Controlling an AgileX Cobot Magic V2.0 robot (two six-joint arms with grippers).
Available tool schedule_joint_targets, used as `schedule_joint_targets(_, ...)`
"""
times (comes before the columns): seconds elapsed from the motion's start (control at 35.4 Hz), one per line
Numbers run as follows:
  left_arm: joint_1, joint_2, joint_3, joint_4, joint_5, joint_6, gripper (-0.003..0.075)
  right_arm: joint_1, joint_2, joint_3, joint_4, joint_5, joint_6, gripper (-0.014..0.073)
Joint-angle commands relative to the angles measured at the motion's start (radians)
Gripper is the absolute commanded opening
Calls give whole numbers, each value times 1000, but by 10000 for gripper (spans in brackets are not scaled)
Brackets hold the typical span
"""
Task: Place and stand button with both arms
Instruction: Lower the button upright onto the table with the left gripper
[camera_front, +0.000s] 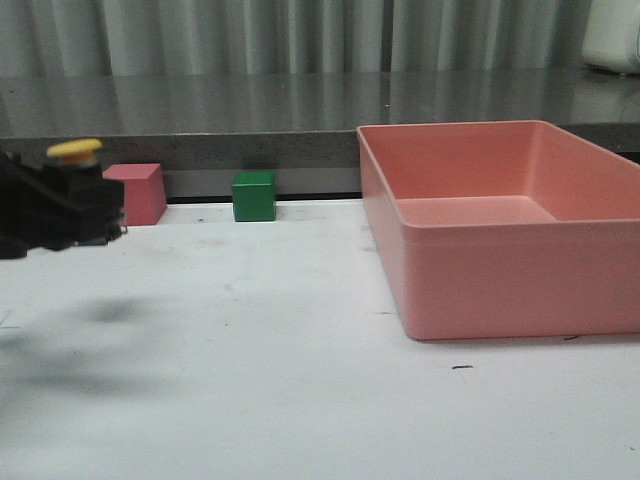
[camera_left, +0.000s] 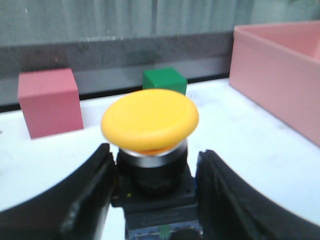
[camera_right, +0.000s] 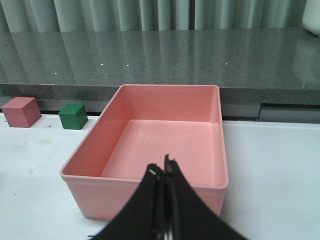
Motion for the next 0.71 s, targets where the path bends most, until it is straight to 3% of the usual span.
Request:
schedule_joint_targets(0.0, 0, 12, -17, 0, -238, 0, 155, -9, 11, -25, -15, -80, -10, -71)
schedule_joint_targets(0.68, 0, 90, -17, 23, -232, 18, 159, -9, 11, -25, -15, -80, -10, -71)
